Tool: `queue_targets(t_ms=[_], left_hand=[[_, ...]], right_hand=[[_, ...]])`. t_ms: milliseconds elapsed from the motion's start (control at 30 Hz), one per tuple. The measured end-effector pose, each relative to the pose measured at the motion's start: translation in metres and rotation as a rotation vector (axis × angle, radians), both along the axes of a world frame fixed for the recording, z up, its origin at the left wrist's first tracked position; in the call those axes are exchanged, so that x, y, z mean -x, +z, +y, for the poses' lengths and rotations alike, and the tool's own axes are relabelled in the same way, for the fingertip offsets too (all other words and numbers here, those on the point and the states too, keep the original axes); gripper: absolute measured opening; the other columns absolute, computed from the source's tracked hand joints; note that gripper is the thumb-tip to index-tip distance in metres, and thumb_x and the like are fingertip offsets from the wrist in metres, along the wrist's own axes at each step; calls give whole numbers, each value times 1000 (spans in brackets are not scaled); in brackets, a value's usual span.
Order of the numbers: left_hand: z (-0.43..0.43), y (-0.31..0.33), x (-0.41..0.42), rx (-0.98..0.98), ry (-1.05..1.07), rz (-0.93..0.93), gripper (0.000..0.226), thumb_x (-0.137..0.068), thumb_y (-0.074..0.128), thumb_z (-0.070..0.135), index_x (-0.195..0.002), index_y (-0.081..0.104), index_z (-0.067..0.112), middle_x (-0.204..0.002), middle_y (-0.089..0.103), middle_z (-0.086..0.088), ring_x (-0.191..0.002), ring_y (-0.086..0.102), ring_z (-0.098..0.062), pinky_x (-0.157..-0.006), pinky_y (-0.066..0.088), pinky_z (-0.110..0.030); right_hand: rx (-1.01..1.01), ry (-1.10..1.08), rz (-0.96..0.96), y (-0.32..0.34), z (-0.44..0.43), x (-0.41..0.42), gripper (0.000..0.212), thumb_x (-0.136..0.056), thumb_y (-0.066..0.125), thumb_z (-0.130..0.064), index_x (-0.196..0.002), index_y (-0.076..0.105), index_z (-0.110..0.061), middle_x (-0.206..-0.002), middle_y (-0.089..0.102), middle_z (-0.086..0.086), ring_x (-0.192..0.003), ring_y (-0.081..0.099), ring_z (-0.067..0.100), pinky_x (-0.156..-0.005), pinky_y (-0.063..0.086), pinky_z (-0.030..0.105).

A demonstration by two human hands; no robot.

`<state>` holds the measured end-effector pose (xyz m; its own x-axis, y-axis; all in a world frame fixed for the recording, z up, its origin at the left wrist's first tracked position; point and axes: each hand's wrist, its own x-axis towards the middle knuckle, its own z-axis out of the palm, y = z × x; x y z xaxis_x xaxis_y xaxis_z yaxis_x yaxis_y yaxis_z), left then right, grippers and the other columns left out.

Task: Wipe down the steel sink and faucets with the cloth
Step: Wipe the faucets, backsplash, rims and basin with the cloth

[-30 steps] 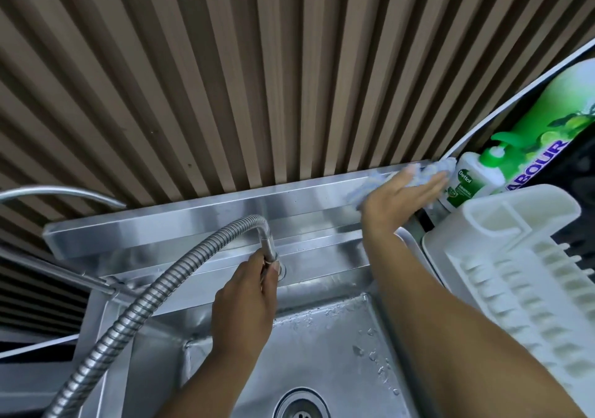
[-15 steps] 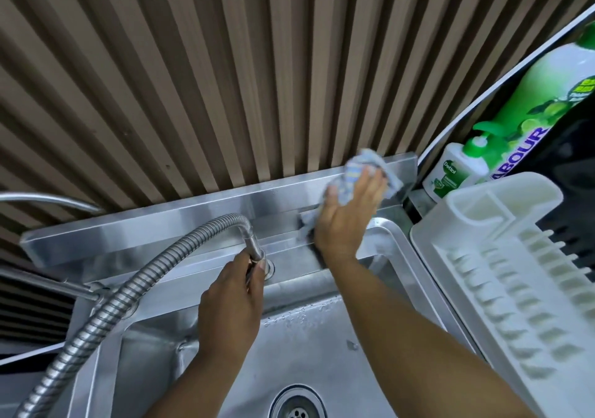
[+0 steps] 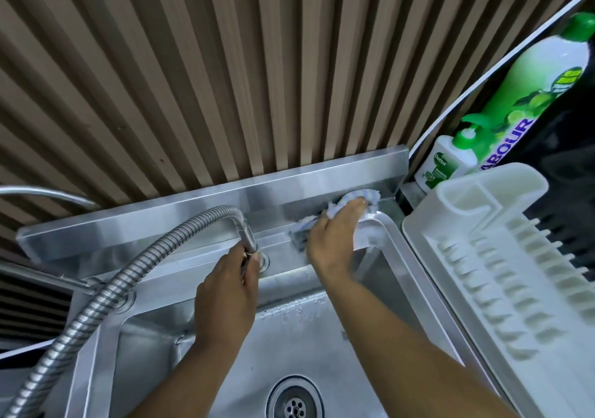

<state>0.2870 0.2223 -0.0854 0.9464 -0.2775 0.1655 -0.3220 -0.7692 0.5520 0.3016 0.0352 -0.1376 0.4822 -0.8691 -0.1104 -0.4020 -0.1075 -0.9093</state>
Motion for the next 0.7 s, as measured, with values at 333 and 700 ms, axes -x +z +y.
queue_targets(t_ms=[333, 700], left_hand=[[0, -1, -1, 5, -21, 31, 16, -101, 48, 36, -107, 60, 29, -91, 69, 6, -87, 63, -28, -68, 47, -37], [2, -2, -7, -46, -64, -13, 19, -101, 48, 35, -109, 60, 21, -91, 71, -3, -89, 62, -38, -69, 46, -41]], right_hand=[[255, 62, 534, 23, -15, 2, 80, -101, 41, -30, -151, -2, 15, -162, -4, 32, -152, -6, 42, -123, -3, 44], [973, 923, 191, -2, 20, 76, 52, -73, 78, -13, -124, 67, -10, -133, 64, 12, -122, 62, 32, -93, 55, 42]])
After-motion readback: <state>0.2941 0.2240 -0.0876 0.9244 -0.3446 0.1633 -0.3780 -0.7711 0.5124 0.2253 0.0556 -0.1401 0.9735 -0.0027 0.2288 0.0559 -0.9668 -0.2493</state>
